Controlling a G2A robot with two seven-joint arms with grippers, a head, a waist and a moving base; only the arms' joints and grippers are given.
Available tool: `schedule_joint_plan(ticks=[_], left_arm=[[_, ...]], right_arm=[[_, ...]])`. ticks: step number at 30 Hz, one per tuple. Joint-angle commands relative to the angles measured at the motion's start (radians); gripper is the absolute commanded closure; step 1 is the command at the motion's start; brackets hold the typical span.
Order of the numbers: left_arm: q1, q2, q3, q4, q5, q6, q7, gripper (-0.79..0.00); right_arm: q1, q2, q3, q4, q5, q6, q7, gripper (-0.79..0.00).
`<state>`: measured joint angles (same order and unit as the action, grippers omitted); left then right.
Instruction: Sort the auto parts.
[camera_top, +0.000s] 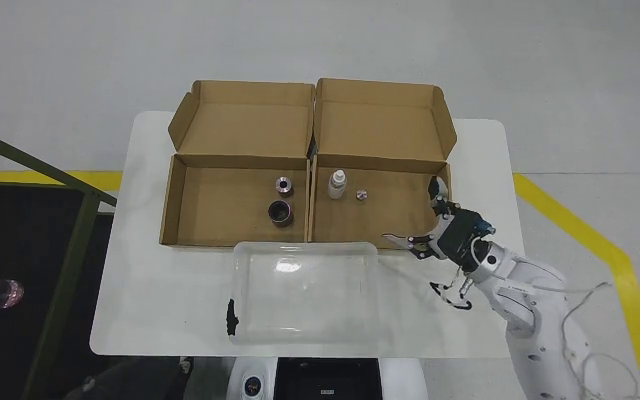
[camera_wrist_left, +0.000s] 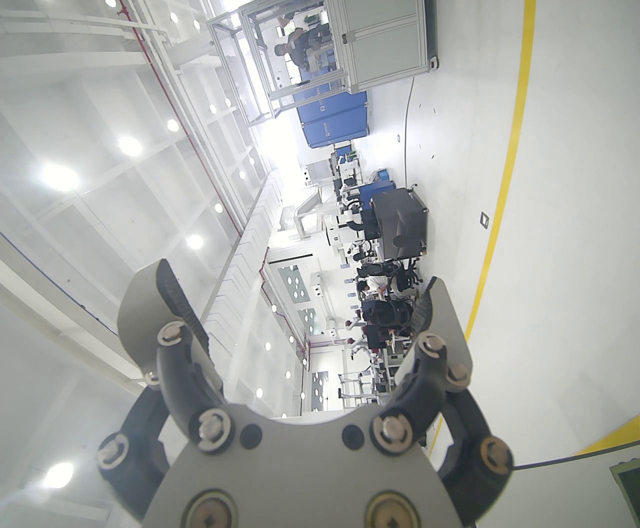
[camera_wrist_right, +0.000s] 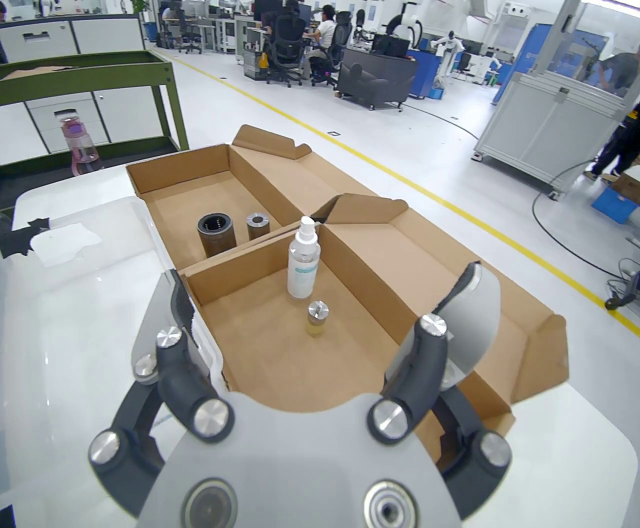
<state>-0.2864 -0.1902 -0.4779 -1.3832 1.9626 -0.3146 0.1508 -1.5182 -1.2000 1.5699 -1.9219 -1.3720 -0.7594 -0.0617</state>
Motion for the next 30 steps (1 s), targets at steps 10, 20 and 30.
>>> schedule_joint_plan(ticks=[10,20,30], left_arm=[[0.000,0.000,0.000,0.000,0.000,0.000,0.000,-0.785],[0.000,0.000,0.000,0.000,0.000,0.000,0.000,-0.785],[0.000,0.000,0.000,0.000,0.000,0.000,0.000,-0.785]], right_arm=[[-0.113,0.014,0.114,0.009,-0.021,0.051,-0.121,-0.785],[-0.155,0.023,0.170,0.006,-0.037,0.088,-0.179,-0.785],[-0.156,0.024,0.170,0.008,-0.026,0.083,-0.179,-0.785]])
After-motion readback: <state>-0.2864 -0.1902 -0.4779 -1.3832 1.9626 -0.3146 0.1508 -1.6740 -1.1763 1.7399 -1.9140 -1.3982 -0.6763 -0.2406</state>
